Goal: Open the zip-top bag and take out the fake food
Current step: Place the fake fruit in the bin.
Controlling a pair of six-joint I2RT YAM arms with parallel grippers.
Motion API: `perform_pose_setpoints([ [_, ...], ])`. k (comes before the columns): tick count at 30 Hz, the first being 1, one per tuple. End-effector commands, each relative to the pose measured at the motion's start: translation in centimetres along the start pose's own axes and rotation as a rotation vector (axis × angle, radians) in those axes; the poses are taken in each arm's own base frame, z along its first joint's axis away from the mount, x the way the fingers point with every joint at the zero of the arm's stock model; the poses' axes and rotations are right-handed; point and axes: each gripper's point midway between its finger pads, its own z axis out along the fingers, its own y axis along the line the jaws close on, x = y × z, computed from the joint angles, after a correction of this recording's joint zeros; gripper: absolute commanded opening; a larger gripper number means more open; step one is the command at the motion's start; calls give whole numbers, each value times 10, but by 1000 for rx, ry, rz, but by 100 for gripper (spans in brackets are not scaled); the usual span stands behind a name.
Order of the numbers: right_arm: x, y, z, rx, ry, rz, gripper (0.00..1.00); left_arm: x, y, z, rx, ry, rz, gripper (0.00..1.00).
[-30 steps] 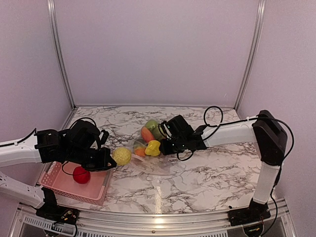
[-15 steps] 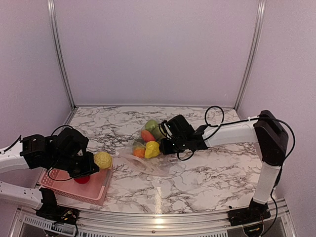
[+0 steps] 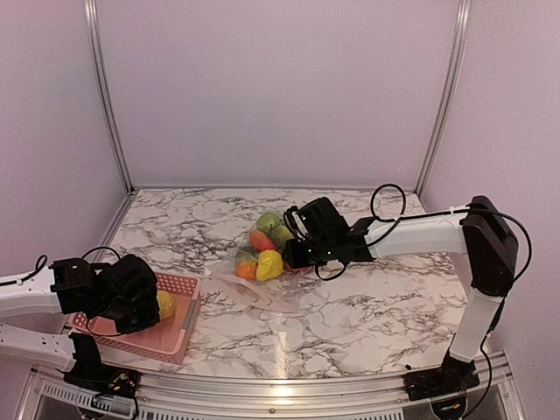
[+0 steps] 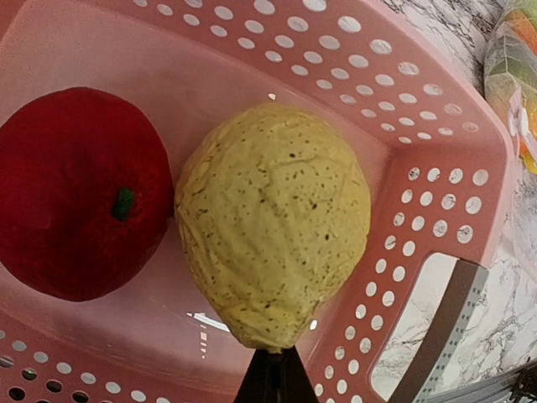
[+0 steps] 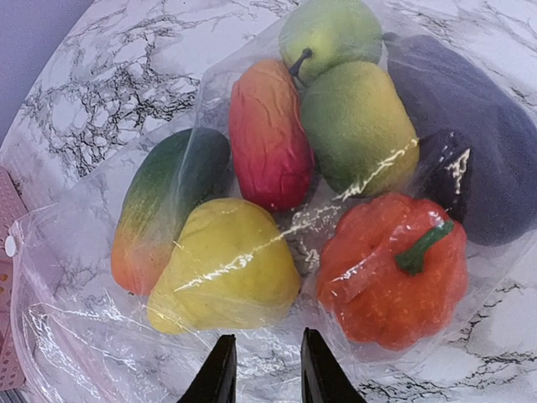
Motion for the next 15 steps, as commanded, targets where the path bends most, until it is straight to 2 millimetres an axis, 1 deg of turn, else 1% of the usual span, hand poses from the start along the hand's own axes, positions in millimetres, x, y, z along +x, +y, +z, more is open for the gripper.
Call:
perform_pose_setpoints([
  [1, -13, 12, -9, -32, -39, -14, 25, -14, 17, 10, -70, -53, -34, 0],
  [7, -13, 13, -11, -32, -37, -17, 26, -46, 27, 16, -114, -117, -72, 0],
  [10, -13, 13, -12, -32, -38, -18, 26, -57, 29, 20, -122, -133, -84, 0],
  [13, -12, 13, -12, -31, -36, -21, 26, -62, 25, 23, -119, -133, -65, 0],
  [14, -13, 14, -13, -32, -37, -24, 26, -64, 24, 23, -120, -133, -56, 1],
  [15, -12, 14, -13, -29, -35, -27, 26, -65, 23, 22, -120, -134, -49, 6],
])
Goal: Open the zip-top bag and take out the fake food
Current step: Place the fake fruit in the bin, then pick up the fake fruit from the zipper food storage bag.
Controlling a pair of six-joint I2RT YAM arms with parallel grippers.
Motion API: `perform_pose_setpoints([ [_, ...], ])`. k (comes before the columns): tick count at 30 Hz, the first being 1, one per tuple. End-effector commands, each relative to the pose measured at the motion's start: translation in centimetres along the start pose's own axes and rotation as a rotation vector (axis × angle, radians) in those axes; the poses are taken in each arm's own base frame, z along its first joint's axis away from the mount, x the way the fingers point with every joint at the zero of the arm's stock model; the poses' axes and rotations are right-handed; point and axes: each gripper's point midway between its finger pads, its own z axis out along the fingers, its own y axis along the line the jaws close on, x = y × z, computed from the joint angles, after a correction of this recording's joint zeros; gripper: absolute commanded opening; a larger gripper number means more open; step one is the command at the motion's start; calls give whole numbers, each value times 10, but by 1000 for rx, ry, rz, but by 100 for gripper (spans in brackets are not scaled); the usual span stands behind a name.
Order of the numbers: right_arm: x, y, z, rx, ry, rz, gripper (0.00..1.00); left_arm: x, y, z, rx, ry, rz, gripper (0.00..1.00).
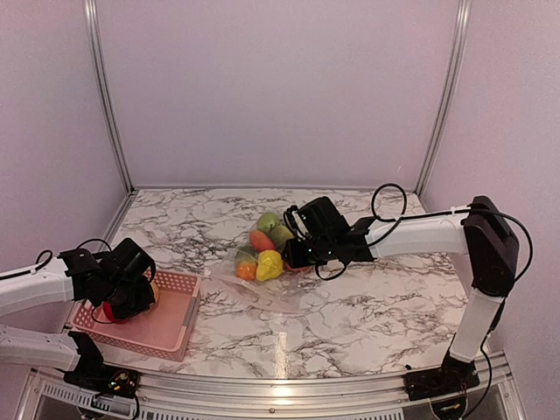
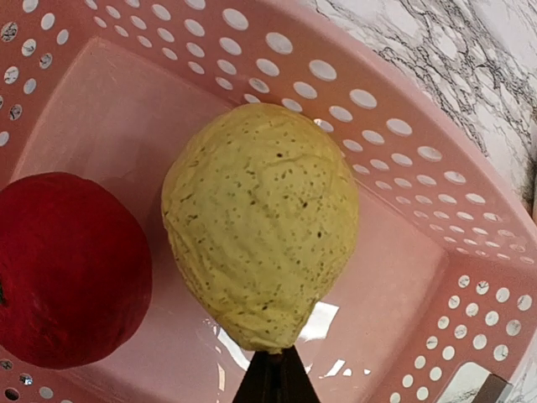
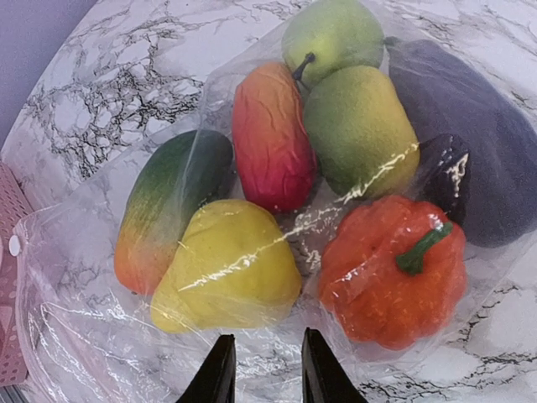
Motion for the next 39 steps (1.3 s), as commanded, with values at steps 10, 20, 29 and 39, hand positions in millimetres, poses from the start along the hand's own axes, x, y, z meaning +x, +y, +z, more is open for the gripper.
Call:
perform_pose_setpoints([
  [10, -16, 17, -13, -11, -33, -45, 27, -23, -25, -26, 130, -80, 55, 50],
  [20, -29, 20, -13, 18, -40, -63, 27, -35, -50, -63, 236, -98, 142, 59],
  [29, -39, 24, -4, 29, -27, -82, 27, -10, -126, -76, 427, -83, 304, 57],
  [39, -36, 19, 10, 44, 18, -89, 27, 50, -207, -48, 571, -9, 459, 46],
])
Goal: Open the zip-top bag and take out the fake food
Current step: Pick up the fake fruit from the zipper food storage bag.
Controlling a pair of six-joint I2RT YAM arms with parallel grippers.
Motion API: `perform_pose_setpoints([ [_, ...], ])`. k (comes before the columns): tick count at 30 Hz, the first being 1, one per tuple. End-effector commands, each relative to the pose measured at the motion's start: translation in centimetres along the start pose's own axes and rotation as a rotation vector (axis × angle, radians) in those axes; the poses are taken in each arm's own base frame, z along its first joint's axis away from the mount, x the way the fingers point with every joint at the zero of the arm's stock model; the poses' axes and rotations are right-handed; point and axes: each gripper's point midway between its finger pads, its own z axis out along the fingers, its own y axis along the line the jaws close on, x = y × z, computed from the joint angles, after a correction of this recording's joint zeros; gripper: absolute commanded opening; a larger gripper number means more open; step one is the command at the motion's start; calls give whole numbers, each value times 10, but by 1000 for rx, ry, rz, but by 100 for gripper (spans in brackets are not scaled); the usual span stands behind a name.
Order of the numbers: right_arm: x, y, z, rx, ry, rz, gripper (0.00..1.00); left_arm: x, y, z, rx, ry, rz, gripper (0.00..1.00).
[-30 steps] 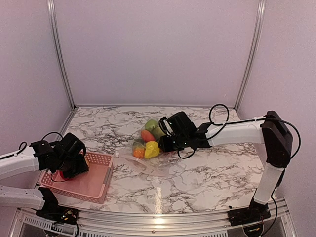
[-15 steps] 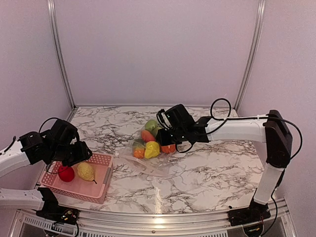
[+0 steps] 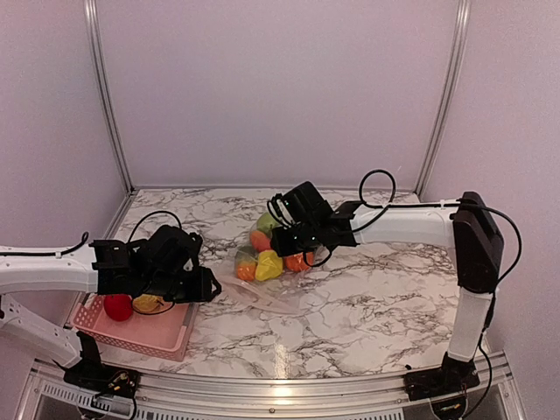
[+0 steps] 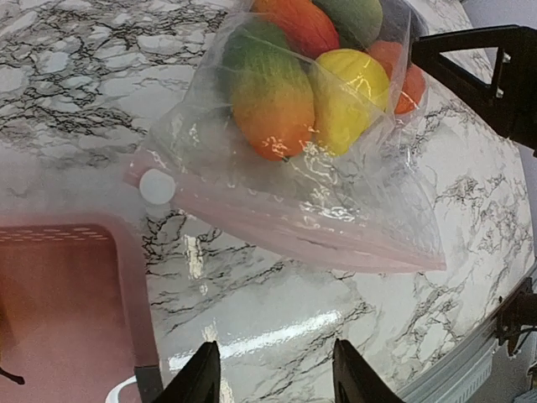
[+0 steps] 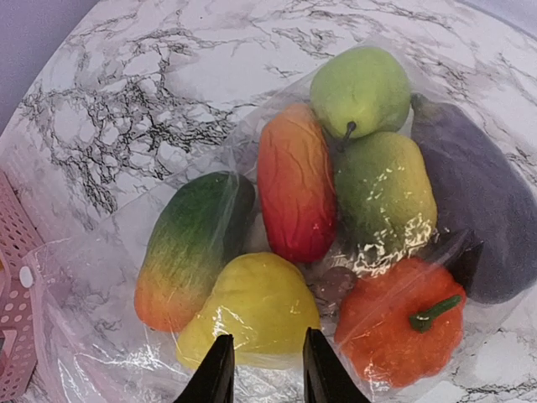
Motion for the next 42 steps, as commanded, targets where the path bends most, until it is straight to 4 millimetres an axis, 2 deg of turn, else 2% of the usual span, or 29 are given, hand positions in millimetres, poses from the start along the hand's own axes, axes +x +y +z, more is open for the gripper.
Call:
perform_pose_setpoints([
  [1, -2, -4, 4, 14, 24, -9, 27, -6, -49, 22, 130, -19, 43, 45],
  [8, 1, -11, 11, 28, 38, -6, 27, 2, -72, 59, 168, -3, 56, 35],
  [14, 4, -8, 23, 17, 58, -16, 27, 4, -66, 77, 129, -20, 35, 26],
  [23, 15, -7, 40, 15, 92, -27, 26, -5, -63, 97, 96, -84, 22, 27],
  [32, 32, -10, 44, 47, 131, -48, 26, -12, -56, 107, 61, -122, 37, 37],
  [35, 24, -20, 38, 92, 100, -39, 26, -14, -58, 107, 70, -132, 51, 38],
  [42, -15, -25, 24, 107, 9, -15, 28, -14, -61, 107, 84, -136, 71, 40],
])
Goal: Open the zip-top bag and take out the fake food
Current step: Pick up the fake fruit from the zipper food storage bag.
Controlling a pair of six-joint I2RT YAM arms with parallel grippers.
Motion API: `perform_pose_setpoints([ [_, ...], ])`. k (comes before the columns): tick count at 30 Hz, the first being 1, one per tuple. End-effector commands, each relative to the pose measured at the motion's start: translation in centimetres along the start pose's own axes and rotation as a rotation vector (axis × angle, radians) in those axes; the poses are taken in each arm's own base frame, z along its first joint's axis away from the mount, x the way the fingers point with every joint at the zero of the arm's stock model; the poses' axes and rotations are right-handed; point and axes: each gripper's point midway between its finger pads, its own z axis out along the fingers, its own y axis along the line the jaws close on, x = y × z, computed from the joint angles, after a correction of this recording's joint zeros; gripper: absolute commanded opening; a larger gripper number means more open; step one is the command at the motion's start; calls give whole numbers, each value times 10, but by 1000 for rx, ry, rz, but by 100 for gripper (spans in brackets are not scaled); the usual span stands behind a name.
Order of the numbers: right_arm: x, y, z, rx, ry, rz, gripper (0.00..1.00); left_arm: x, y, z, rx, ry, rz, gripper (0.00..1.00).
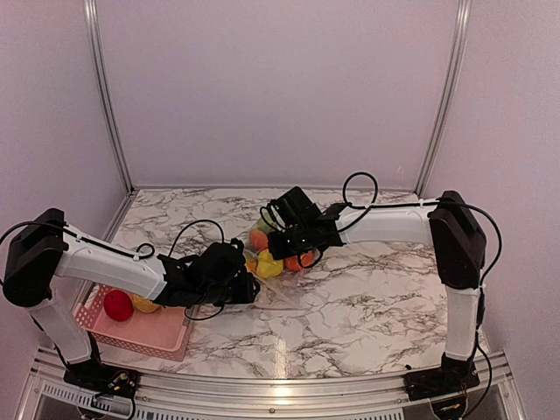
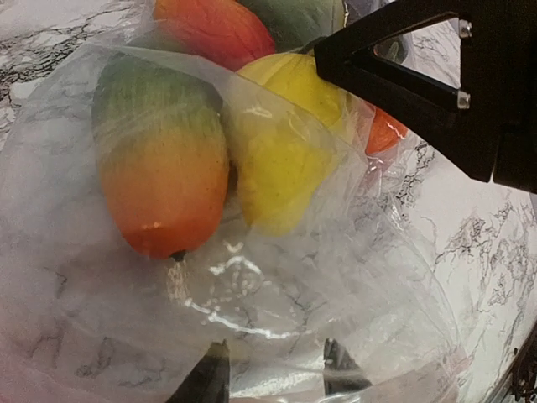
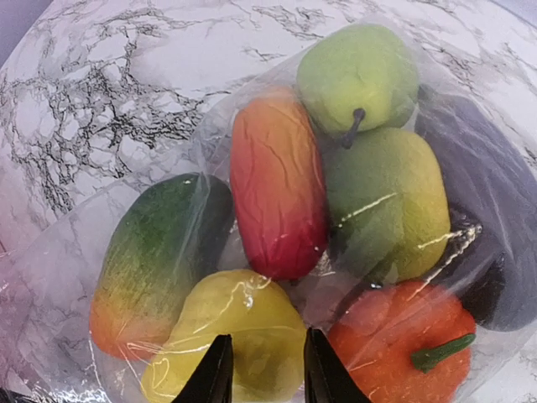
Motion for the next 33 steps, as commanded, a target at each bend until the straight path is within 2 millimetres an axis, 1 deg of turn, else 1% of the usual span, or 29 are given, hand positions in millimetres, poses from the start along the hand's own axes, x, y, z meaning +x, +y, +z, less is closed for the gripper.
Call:
perform_pose_setpoints([
  [1, -27, -12, -10, 47, -51, 11, 28, -10, -9, 4, 25, -34, 16, 40],
  [2, -30, -13, -9, 50, -56, 14, 29, -10, -9, 4, 27, -32, 17, 40],
  [5, -30, -14, -1, 54, -46, 15, 28, -10, -11, 5, 34, -32, 24, 40],
  [10, -17, -11, 17, 34, -1, 15, 28, -13, -13, 8, 40, -41, 34, 40],
  [13, -7, -11, 23, 33, 28, 8, 27, -15, -11, 9, 35, -47, 25, 41],
  [18, 8, -13, 25, 34, 62, -3, 27, -16, -9, 11, 37, -46, 27, 45],
  [23, 21, -12, 22, 38, 84, -13, 27, -13, -7, 16, 38, -27, 38, 49],
  [27, 27, -8, 20, 28, 91, -20, 27, -10, -9, 21, 36, -8, 57, 54],
  [33, 36, 2, 23, 9, 107, -41, 27, -7, -11, 24, 42, 6, 70, 57],
])
